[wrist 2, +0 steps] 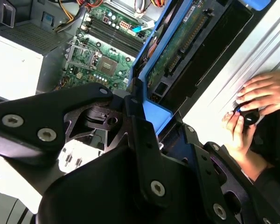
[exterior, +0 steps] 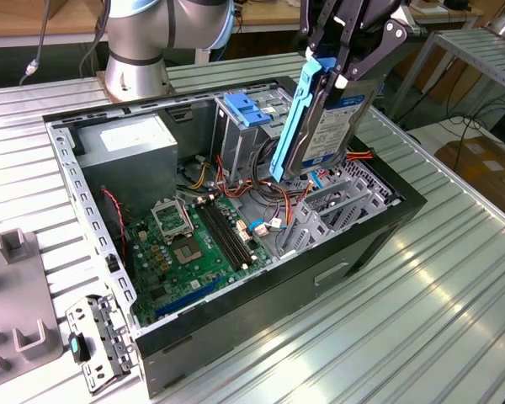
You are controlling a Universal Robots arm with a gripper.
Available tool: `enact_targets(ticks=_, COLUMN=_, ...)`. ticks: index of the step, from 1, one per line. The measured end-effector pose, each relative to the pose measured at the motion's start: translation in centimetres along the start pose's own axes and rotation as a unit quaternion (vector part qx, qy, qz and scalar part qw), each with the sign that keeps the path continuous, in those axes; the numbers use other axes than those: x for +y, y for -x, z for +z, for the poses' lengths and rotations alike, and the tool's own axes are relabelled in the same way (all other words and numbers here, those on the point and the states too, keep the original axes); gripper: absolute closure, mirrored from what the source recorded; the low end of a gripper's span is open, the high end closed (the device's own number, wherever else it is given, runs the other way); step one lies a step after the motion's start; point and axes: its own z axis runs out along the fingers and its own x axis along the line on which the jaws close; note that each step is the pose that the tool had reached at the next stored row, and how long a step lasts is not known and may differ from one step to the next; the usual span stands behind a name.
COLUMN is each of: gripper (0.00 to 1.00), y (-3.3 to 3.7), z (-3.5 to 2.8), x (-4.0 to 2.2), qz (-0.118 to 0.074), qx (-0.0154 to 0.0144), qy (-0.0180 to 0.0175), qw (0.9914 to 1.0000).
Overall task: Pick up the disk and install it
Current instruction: 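Insert the disk into the insertion slot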
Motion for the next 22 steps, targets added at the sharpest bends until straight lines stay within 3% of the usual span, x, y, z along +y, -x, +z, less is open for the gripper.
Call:
enact_targets(ticks=2, gripper=0.63, y=0.09, z=0.08, x=-0.16, qz=0.000, qx=-0.0001, qy=0.0000, qw=1.00000)
enact_targets(ticks=5, gripper=0.63, y=-0.02, z=0.40, x=-0.87, qz=0.000, qx=0.0000, qy=0.0000, qw=1.00000)
enact_targets(ticks=8, gripper=0.63, y=-1.44, z=0.71, x=-1.20, qz=0.000, qx=0.0000, qy=0.0000, qw=1.00000)
enact_targets(ticks=10, gripper=0.63, y=-1.90, z=0.87, x=-1.37, qz=0.000, qx=0.0000, qy=0.0000, qw=1.00000)
enact_targets(ticks=19, gripper=0.63, y=-1.93, z=1.65, x=-2.98, qz=0.000, qx=0.0006, qy=0.0000, qw=1.00000)
enact_targets(ticks=22, gripper=0.63, y=-1.93, z=1.66, x=-3.01, qz=0.000, qx=0.0006, qy=0.0000, qw=1.00000)
